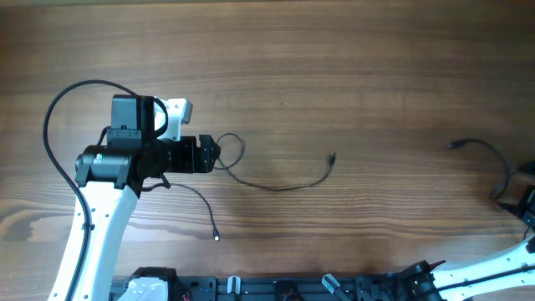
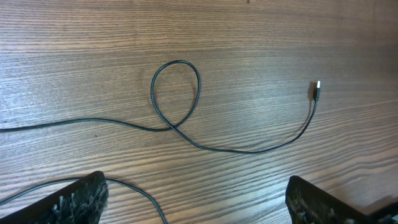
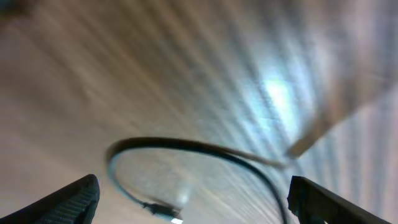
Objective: Untangle cables
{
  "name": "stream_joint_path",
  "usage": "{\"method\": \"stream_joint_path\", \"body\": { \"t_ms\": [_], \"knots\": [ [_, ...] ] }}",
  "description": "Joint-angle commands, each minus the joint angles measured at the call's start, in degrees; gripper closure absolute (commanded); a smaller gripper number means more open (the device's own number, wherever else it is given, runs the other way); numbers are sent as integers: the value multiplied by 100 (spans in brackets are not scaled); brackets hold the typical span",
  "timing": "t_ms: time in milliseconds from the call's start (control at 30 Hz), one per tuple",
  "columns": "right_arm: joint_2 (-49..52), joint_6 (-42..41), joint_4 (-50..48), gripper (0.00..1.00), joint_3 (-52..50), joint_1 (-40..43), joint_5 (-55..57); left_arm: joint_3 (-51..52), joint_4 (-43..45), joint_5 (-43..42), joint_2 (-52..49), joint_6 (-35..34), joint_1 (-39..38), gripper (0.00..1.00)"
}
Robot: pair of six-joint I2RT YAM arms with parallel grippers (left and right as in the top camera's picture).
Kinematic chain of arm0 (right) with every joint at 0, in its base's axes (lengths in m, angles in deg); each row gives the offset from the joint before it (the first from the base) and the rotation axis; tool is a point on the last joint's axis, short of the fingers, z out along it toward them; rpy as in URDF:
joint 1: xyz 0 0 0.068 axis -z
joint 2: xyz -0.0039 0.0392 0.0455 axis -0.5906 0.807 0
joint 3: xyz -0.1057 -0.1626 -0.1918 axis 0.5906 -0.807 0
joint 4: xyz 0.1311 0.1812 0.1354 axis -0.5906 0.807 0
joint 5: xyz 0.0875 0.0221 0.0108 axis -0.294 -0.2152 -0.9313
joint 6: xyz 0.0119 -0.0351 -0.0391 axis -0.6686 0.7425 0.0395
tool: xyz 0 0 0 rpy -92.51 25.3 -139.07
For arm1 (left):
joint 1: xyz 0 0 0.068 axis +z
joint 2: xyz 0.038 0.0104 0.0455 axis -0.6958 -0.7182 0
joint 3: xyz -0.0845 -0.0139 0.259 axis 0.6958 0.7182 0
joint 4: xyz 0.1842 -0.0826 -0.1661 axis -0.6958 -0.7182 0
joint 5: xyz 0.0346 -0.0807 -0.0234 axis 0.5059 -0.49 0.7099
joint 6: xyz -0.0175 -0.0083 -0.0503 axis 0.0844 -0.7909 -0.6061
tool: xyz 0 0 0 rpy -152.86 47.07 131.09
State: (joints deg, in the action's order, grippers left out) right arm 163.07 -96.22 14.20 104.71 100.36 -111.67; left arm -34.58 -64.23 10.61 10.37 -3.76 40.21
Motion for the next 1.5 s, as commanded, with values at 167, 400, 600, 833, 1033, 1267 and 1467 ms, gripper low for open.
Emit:
{"method": "stream_joint_path", "body": {
  "t_ms": [167, 400, 600, 833, 1033, 1267, 1467],
  "knots": [
    [-1174, -146, 72, 0, 225, 186, 404, -2, -7, -96, -15, -55, -20, 7],
    [-3740, -284, 592, 0, 225, 280, 1429, -2, -4, -96, -15, -52, -20, 6],
    [-3523, 28, 887, 0, -133, -273, 645, -2, -7, -96, -15, -52, -20, 7],
    [-3314, 15, 1121, 0, -1261, -874, 754, -2, -4, -96, -15, -55, -20, 7],
    [-3314, 188, 1231, 0, -1882, -903, 1204, -2, -4, -96, -15, -52, -20, 7],
    [-3316, 264, 1733, 0, -1882, -903, 2323, -2, -2, -96, -15, -52, -20, 7],
    [-3316, -79, 1416, 52, -1882, -903, 3309, -2, -4, -96, -15, -52, -20, 6]
  ]
}}
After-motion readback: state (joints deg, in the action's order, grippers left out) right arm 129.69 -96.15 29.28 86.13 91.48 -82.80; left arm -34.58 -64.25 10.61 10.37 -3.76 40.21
